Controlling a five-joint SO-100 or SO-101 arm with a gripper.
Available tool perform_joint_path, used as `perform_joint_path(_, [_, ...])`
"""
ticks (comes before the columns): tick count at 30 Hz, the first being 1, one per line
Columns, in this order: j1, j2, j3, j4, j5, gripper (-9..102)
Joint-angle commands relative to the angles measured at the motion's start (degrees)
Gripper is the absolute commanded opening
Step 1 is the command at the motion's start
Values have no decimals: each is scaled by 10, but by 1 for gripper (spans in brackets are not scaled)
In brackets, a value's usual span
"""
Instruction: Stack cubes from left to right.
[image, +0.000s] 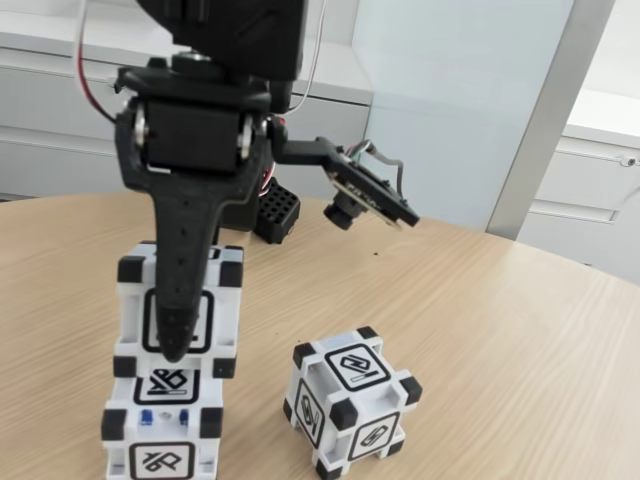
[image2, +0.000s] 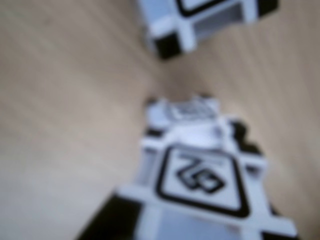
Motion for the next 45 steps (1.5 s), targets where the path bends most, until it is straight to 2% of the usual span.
perform_joint_path(1, [8, 5, -31, -14, 18, 22])
perform_joint_path(5, [8, 5, -77, -7, 39, 22])
perform_joint_path(10, [7, 5, -102, 47, 21, 22])
perform_joint_path(21, [7, -7, -103, 41, 15, 22])
perform_joint_path(30, [7, -8, -95, 0, 15, 22])
perform_joint_path(45, [9, -9, -92, -1, -10, 21])
